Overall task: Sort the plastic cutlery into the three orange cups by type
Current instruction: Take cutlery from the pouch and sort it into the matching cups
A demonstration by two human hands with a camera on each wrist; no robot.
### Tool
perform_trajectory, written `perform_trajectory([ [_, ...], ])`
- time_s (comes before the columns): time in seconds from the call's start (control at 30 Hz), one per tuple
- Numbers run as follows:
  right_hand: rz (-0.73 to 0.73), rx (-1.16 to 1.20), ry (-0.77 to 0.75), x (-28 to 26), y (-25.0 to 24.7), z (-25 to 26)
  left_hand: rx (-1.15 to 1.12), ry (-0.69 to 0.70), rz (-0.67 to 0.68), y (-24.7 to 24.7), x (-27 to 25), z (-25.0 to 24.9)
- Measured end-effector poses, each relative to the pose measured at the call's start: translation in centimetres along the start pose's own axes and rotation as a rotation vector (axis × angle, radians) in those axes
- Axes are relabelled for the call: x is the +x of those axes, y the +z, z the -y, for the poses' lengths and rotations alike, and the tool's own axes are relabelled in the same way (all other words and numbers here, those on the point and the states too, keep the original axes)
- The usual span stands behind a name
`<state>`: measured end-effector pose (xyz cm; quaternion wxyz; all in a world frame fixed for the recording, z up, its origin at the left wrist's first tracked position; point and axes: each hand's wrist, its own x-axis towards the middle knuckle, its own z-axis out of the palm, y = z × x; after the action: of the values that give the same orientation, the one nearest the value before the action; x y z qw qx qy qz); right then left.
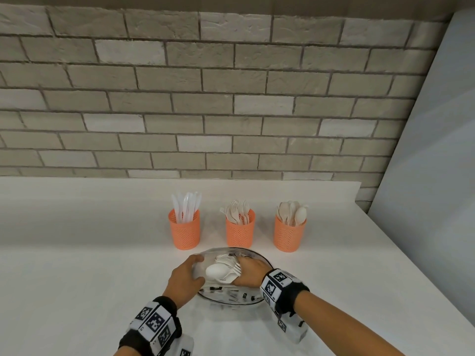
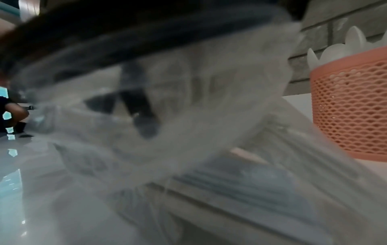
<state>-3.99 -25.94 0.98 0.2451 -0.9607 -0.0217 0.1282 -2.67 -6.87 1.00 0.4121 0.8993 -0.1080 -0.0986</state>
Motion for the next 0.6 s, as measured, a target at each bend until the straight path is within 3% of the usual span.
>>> perform_trajectory([
  [0.17,-0.079,0.041,-0.033,0.4,-0.1,0.1,0.01,0.009,0.021,-0.2,-0.3,-0.1],
  [0.4,-0.061,0.153,-0.029,0.1,-0.7,0.3,0.022,0.01,0.02,-0.4,-0.6,-0.4],
  [0.6,-0.163,0.255,-0.19,-0.3,-0.3,1.2,0.034,0.004,0.026,-0.4,-0.8,-0.3],
])
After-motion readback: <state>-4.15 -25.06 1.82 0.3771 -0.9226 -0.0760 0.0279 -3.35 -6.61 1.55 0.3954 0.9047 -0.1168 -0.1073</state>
